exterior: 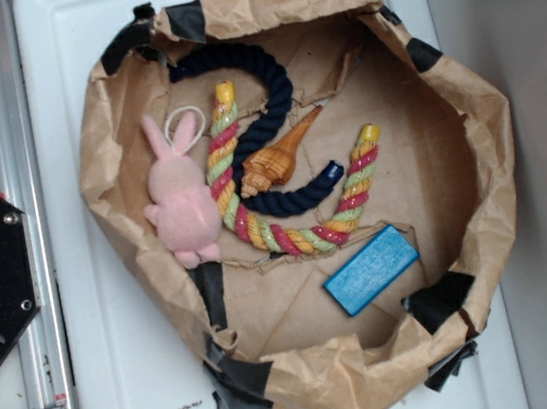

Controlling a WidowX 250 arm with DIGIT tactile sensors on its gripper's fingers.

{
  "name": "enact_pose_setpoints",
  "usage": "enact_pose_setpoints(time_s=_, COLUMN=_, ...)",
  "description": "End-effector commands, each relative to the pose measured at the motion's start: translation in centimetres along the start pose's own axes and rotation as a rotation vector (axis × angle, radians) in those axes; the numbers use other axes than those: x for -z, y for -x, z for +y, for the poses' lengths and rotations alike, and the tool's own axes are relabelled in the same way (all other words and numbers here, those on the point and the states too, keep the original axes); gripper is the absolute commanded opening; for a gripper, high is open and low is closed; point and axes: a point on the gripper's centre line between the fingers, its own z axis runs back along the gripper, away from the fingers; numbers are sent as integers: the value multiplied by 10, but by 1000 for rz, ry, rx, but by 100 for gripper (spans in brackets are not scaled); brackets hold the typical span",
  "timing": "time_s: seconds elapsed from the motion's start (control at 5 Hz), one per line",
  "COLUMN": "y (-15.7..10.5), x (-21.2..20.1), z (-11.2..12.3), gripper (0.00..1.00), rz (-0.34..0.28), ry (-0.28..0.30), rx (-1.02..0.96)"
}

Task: Grab the blue block.

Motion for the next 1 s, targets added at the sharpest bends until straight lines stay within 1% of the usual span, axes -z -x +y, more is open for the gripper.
enact_pose_setpoints(time_s=0.0, y=0, x=0, z=0, gripper=100, rz=0, ry=0, rx=0)
enact_pose_setpoints(time_s=0.2, y=-44, x=56, z=-3, gripper=100, rz=13, ry=-76, rx=-13)
enact_pose_setpoints(time_s=0.4, y=-90, x=85, z=-9, gripper=100, rz=11, ry=-83, rx=-23)
enact_pose_setpoints(time_s=0.6, y=-132, x=119, z=-9, gripper=100, rz=23, ry=-119, rx=-47)
enact_pose_setpoints(time_s=0.8, y=-149, x=143, z=-7, gripper=100, rz=44, ry=-134, rx=-62)
